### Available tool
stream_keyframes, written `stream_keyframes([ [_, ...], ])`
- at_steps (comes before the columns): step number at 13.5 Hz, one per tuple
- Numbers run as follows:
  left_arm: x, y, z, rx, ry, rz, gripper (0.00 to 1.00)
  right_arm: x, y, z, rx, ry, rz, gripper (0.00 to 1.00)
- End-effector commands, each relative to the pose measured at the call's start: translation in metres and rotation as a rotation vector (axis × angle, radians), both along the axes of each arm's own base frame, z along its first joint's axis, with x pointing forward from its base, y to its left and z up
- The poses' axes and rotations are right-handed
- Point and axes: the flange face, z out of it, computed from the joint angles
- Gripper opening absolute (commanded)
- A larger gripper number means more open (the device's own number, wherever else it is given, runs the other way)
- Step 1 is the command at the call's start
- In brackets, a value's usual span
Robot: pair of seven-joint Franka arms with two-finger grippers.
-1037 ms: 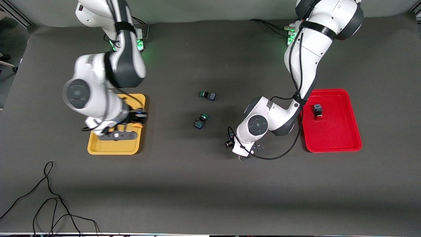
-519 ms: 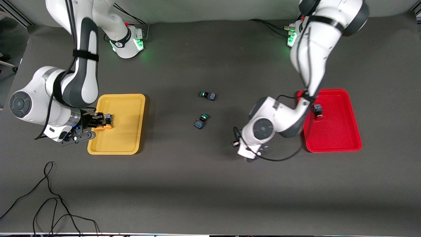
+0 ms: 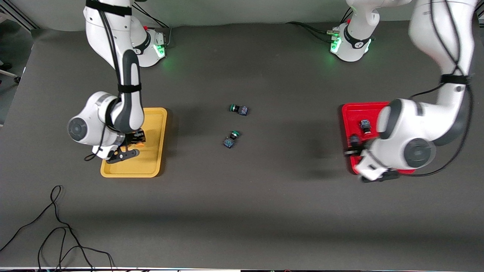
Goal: Place red and yellow buttons in trays
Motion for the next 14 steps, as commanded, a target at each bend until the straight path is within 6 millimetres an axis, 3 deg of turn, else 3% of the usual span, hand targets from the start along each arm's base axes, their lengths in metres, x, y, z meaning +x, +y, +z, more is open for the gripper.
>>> stream_keyframes([
  [1, -0.045, 0.082, -0.044, 0.002, -0.081, -0.161, 0.0, 0.005, -0.003, -0.011, 0.015, -0.012, -0.027, 0.73],
  [2, -0.046, 0.106, -0.055, -0.021, -0.109, -0.212, 0.0, 0.008, 0.0, -0.008, 0.022, -0.013, -0.029, 0.96],
  [4, -0.05, 0.146, -0.076, -0.052, -0.123, -0.243, 0.0, 0.017, 0.005, 0.006, 0.032, -0.031, -0.055, 1.0],
  [5, -0.053, 0.152, -0.083, -0.057, -0.133, -0.247, 0.0, 0.019, 0.009, 0.014, 0.039, -0.025, -0.057, 1.0],
  [7, -0.058, 0.15, -0.094, -0.062, -0.142, -0.246, 0.0, 0.037, 0.008, 0.055, 0.015, -0.004, -0.031, 1.0],
  [8, -0.058, 0.151, -0.097, -0.064, -0.139, -0.24, 0.66, 0.05, 0.013, 0.083, -0.006, 0.016, -0.038, 1.0],
  [9, -0.058, 0.15, -0.094, -0.061, -0.132, -0.231, 0.99, 0.059, 0.017, 0.114, -0.017, 0.04, -0.043, 1.0],
  [11, -0.058, 0.15, -0.066, -0.055, -0.107, -0.229, 1.0, 0.074, 0.027, 0.17, -0.042, 0.054, -0.069, 1.0],
  [14, -0.046, 0.143, 0.021, -0.029, -0.113, -0.216, 1.0, 0.081, 0.023, 0.233, -0.056, 0.036, -0.087, 1.0],
])
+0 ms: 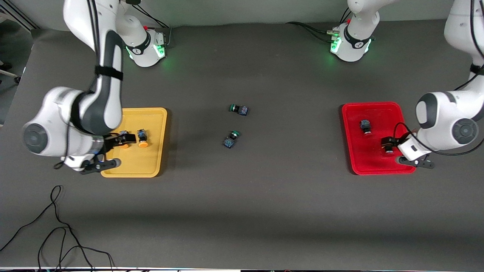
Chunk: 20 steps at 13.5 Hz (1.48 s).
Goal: Place red and yellow buttons in trays
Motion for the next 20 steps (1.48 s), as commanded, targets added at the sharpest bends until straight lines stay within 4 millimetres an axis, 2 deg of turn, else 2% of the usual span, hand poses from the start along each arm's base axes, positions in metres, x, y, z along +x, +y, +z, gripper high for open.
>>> stream_keyframes([
  [1, 0.008, -0.016, 0.102, 0.041, -0.054, -0.005, 1.0, 0.001, -0.003, 0.045, -0.03, -0.008, -0.022, 1.0],
  [2, 0.018, -0.025, 0.14, 0.054, -0.088, -0.022, 1.0, -0.001, -0.01, 0.052, -0.031, -0.009, -0.028, 1.0],
  [4, 0.031, -0.038, 0.208, 0.064, -0.061, -0.024, 1.0, -0.004, -0.002, 0.067, -0.039, -0.034, -0.023, 1.0],
  [6, 0.034, -0.055, 0.256, 0.079, -0.068, 0.025, 1.0, -0.008, 0.004, 0.08, -0.06, -0.055, -0.037, 1.0],
  [8, 0.031, -0.066, 0.288, 0.092, -0.109, 0.081, 1.0, -0.009, 0.001, 0.104, -0.082, -0.082, -0.092, 1.0],
  [9, 0.03, -0.074, 0.297, 0.092, -0.125, 0.081, 1.0, -0.01, 0.001, 0.105, -0.09, -0.074, -0.098, 1.0],
  [11, 0.028, -0.082, 0.308, 0.095, -0.147, 0.117, 1.0, -0.008, -0.022, 0.116, -0.078, -0.09, -0.11, 1.0],
  [15, 0.019, -0.105, 0.317, 0.104, -0.161, 0.109, 1.0, -0.024, -0.069, 0.135, -0.045, -0.102, -0.139, 1.0],
  [18, 0.006, -0.105, 0.325, 0.131, -0.178, 0.119, 1.0, -0.039, -0.089, 0.161, -0.047, -0.141, -0.146, 1.0],
  [20, -0.007, -0.099, 0.327, 0.113, -0.198, 0.13, 1.0, -0.048, -0.092, 0.171, -0.046, -0.154, -0.157, 1.0],
])
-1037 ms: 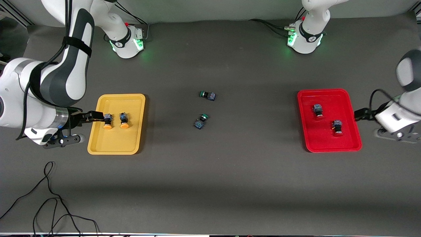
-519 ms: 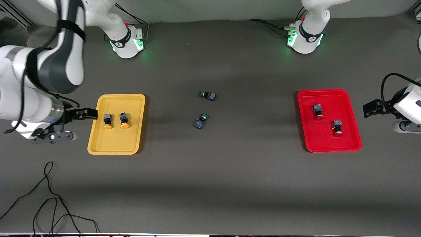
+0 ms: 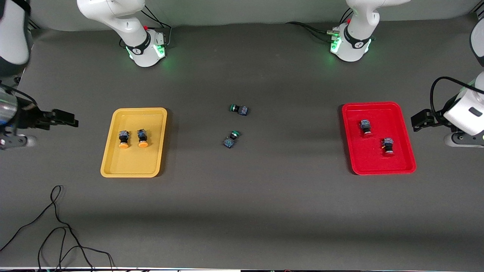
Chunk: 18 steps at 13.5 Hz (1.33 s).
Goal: Place red and yellow buttons in trays
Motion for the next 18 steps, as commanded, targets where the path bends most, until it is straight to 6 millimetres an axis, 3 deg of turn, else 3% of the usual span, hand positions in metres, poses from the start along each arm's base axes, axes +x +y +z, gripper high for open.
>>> stream_keyframes([
  [1, -0.032, 0.007, 0.001, -0.025, -0.027, 0.027, 1.0, -0.018, 0.006, 0.009, -0.029, -0.022, -0.042, 1.0],
  [4, -0.045, 0.027, -0.004, -0.057, -0.027, 0.068, 1.0, -0.02, 0.007, 0.007, -0.032, -0.03, -0.067, 1.0],
  [7, -0.047, 0.015, 0.014, -0.073, -0.022, 0.06, 1.0, -0.018, 0.004, 0.0, -0.032, -0.044, -0.073, 1.0],
  [9, -0.046, 0.02, 0.021, -0.069, -0.033, 0.068, 1.0, -0.017, 0.002, 0.005, -0.034, -0.053, -0.071, 1.0],
  [15, -0.047, 0.032, 0.024, -0.061, -0.02, 0.069, 1.0, -0.014, 0.0, 0.017, -0.068, -0.06, -0.065, 1.0],
  [18, -0.051, 0.022, 0.025, -0.059, -0.002, 0.073, 1.0, -0.014, 0.0, 0.017, -0.067, -0.06, -0.069, 1.0],
])
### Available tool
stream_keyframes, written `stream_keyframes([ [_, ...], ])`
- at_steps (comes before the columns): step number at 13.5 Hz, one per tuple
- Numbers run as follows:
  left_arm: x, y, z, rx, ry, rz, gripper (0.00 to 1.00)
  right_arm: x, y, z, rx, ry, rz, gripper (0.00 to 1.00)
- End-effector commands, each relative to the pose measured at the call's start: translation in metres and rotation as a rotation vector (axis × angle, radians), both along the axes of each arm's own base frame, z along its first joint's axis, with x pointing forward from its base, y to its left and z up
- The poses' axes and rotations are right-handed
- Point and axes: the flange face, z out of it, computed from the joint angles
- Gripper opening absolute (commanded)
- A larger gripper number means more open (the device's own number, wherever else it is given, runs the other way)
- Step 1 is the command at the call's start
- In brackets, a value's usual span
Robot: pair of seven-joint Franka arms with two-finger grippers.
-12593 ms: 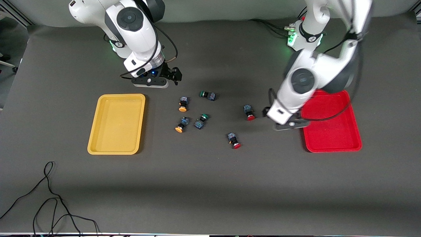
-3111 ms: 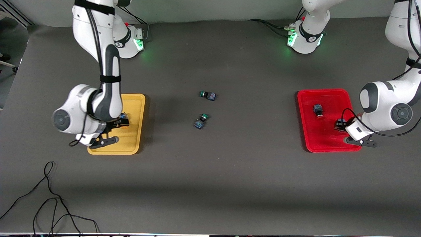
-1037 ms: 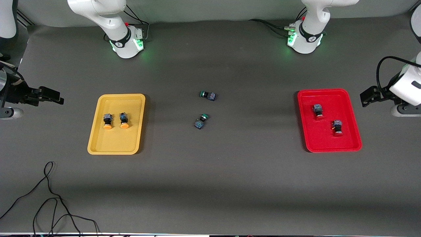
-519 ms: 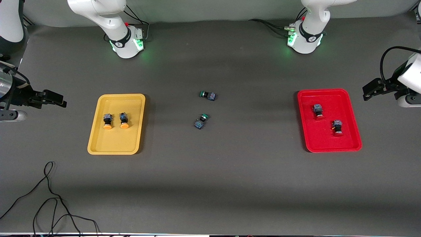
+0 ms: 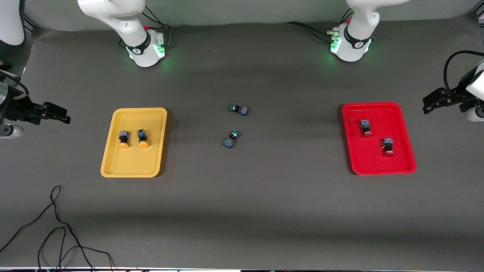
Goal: Place red and yellow buttons in trays
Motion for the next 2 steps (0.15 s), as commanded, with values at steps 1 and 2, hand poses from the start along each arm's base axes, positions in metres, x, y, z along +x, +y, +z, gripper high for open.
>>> stream_keyframes([
  [1, -0.0088, -0.0076, 0.012, 0.003, 0.012, 0.002, 1.0, -0.0031, 0.0002, 0.0091, -0.022, -0.003, -0.026, 1.0],
  [2, -0.0106, -0.0085, 0.0139, 0.004, 0.009, -0.001, 1.0, -0.0031, 0.0011, 0.0091, -0.022, -0.003, -0.024, 1.0],
])
